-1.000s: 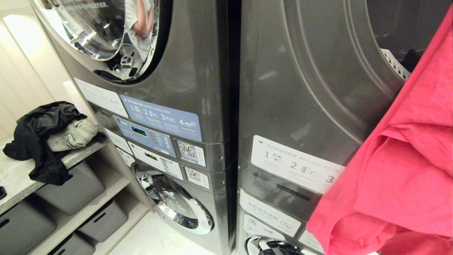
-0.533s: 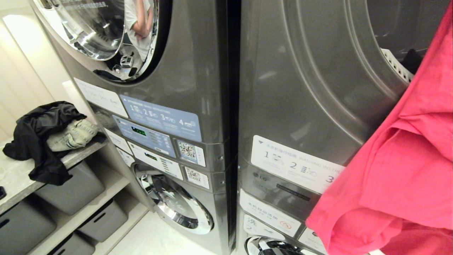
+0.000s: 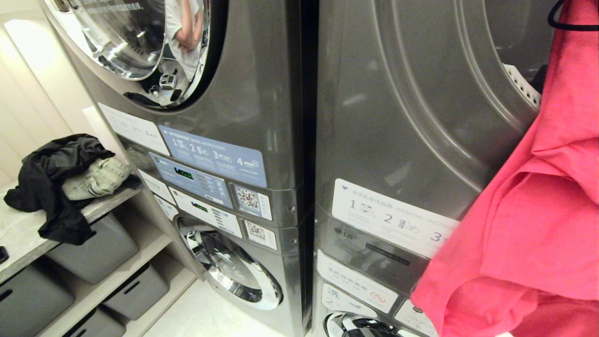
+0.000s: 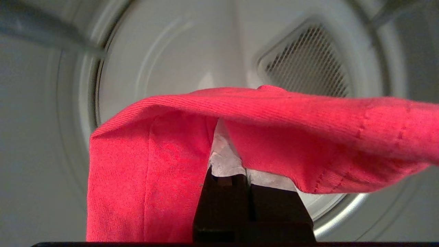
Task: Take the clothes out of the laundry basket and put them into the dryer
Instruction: Put the clothes in the dryer
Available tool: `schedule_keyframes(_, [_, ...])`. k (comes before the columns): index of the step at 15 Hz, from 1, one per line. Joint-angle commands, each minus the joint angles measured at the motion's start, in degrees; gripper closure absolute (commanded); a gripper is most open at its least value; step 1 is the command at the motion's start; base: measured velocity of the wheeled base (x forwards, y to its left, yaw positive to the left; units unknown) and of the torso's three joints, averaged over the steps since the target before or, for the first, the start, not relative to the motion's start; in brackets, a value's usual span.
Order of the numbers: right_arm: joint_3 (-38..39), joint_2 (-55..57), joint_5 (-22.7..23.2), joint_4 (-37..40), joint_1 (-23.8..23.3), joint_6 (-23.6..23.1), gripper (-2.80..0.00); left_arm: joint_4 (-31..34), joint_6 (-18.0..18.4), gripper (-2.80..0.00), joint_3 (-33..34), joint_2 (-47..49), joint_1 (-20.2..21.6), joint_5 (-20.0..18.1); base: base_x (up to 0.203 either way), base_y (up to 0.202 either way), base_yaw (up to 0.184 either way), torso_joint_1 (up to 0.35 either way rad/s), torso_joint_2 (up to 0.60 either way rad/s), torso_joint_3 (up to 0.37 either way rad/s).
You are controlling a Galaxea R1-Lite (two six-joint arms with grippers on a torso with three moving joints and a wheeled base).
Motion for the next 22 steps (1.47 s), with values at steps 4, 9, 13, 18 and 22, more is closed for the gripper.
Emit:
schedule_keyframes(4, [0.0, 2.5, 0.4, 3.9, 0.3, 2.8, -2.8, -0.1, 0.0, 0.0, 1.9, -0.1, 0.0, 0.0, 0.0, 0.0, 0.0, 0.0, 0.0, 0.0])
schedule_keyframes(9, [0.0, 2.8, 0.1, 5.3, 0.3, 3.1, -2.8, -0.1, 0.0, 0.0, 1.8, -0.1, 0.0, 0.0, 0.0, 0.0, 0.0, 0.0, 0.0, 0.0])
schedule_keyframes(13, [0.0, 1.4, 0.4, 6.3, 0.6, 3.1, -2.8, -0.1, 0.0, 0.0, 1.9, -0.1, 0.0, 0.0, 0.0, 0.0, 0.0, 0.0, 0.0, 0.0])
schedule_keyframes(18, [0.0, -8.1, 0.3, 8.8, 9.9, 3.2, -2.8, -0.1, 0.0, 0.0, 1.8, -0.1, 0.0, 0.0, 0.0, 0.0, 0.0, 0.0, 0.0, 0.0])
schedule_keyframes(22, [0.9, -14.6, 0.8, 14.4, 12.0, 3.1, -2.8, -0.1, 0.0, 0.0, 1.8, -0.1, 0.0, 0.0, 0.0, 0.0, 0.0, 0.0, 0.0, 0.0])
